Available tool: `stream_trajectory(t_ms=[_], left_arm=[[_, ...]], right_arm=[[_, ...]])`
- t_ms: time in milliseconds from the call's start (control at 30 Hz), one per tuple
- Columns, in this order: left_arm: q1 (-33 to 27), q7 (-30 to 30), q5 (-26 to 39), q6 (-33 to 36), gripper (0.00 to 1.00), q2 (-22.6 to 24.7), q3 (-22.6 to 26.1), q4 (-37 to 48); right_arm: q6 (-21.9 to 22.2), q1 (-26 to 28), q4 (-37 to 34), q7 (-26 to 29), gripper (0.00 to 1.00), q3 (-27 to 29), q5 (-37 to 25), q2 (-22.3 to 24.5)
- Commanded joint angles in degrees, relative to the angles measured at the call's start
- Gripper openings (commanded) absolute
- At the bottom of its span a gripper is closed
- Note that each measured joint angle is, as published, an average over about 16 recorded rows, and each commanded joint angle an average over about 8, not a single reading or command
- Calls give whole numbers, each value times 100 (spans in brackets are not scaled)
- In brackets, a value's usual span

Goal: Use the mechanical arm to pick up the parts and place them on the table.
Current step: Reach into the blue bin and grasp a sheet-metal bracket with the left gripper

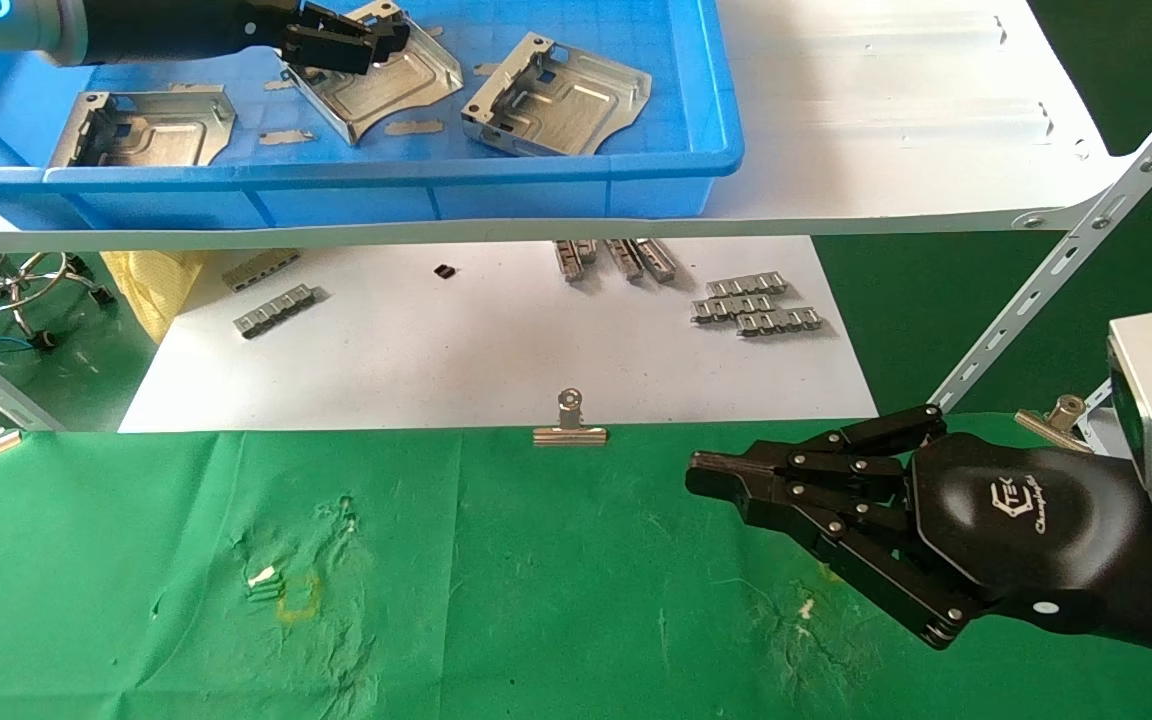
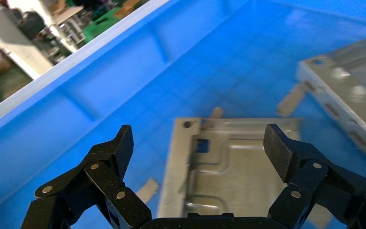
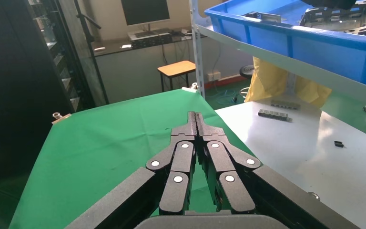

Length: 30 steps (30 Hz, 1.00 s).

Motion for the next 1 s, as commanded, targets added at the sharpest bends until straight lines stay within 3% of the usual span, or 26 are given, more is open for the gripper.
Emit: stream_trajectory(t_ms=[33,133,167,200,1000], left_arm=[[-95,43,64,-154,51,103,35,226],[-150,28,129,-264,15,182,77,432],[-162,17,145,-284,6,201,87,486],[-170,3,155,-299,1,218,94,536],[-188,-69,145,-326,0,181,87,758]], right_arm=[[0,0,0,0,51,0,0,0],[0,0,0,0,88,0,0,0],[0,0,0,0,97,0,0,0],[0,0,0,0,100,0,0,0],[0,0,0,0,100,0,0,0]])
